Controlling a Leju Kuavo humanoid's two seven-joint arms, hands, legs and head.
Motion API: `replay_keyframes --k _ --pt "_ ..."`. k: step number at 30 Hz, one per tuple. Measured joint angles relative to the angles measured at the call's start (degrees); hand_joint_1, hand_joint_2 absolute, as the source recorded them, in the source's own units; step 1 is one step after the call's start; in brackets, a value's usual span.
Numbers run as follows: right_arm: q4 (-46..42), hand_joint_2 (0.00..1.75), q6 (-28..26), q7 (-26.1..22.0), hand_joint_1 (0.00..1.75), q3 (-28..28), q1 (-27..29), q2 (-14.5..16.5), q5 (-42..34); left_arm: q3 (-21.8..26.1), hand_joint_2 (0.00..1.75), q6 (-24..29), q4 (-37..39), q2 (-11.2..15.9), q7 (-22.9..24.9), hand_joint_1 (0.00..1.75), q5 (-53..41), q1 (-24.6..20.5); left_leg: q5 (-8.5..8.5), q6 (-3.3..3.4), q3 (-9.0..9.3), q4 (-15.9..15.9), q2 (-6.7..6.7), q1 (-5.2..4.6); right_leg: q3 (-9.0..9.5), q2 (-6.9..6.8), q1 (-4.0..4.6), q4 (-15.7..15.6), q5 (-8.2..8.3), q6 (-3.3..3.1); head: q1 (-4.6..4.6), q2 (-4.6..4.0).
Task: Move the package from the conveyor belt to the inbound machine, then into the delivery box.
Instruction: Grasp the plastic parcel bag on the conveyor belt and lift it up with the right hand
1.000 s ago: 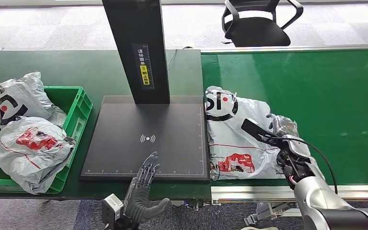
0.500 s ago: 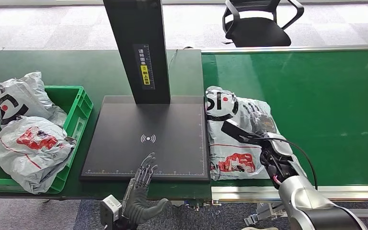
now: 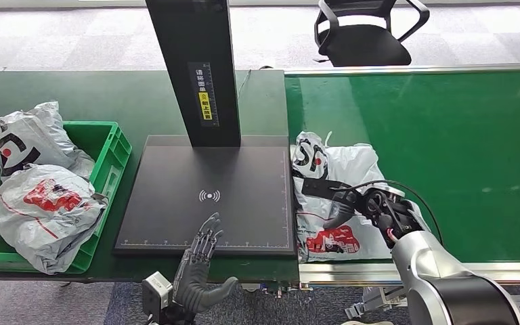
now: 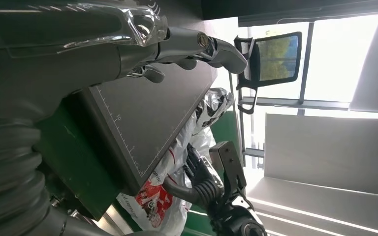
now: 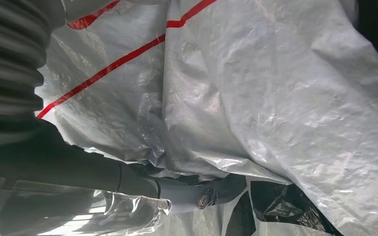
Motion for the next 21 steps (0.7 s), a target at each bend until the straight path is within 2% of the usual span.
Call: replay_keyframes --k 7,8,11,12,21 --pt "0.3 1.75 1.6 0.9 0.0 0.0 -0.7 0.0 0.4 0.1 1.75 0.0 0.2 -0.1 0.0 0.0 0.1 -0.1 0.0 0.0 0.0 0.0 0.0 0.0 0.02 0.0 0.0 0.0 0.0 0.0 0.01 0.0" --pt "0.4 1.75 1.7 1.0 0.12 0.0 -0.7 0.0 0.5 0.1 1.75 0.0 0.2 -0.1 0.0 0.0 0.1 -0.1 0.0 0.0 0.0 0.0 0.0 0.0 0.02 0.0 0.0 0.0 0.0 0.0 0.01 0.0" --pt "0.5 1.75 2.6 2.3 1.43 0.0 -0.9 0.0 1.1 0.1 1.75 0.0 0.4 -0.1 0.0 0.0 0.2 -0.1 0.0 0.0 0.01 0.0 -0.02 0.0 0.03 -0.01 0.0 0.0 0.0 0.0 0.0 0.0" --pt "0.5 1.75 2.8 2.6 1.75 0.0 -1.0 0.0 1.4 0.2 1.75 0.0 0.5 -0.1 0.0 0.0 0.3 -0.2 0.0 0.0 0.02 0.0 -0.02 0.0 0.03 -0.01 0.0 0.0 0.0 0.0 0.0 0.0" --pt "0.6 1.75 1.2 1.5 1.75 0.8 -0.1 -1.2 2.9 0.2 1.75 0.0 1.3 -0.2 0.0 0.0 0.3 -1.0 0.0 0.0 0.09 0.0 -0.02 0.0 0.07 -0.01 0.0 0.0 0.0 0.0 0.0 0.0"
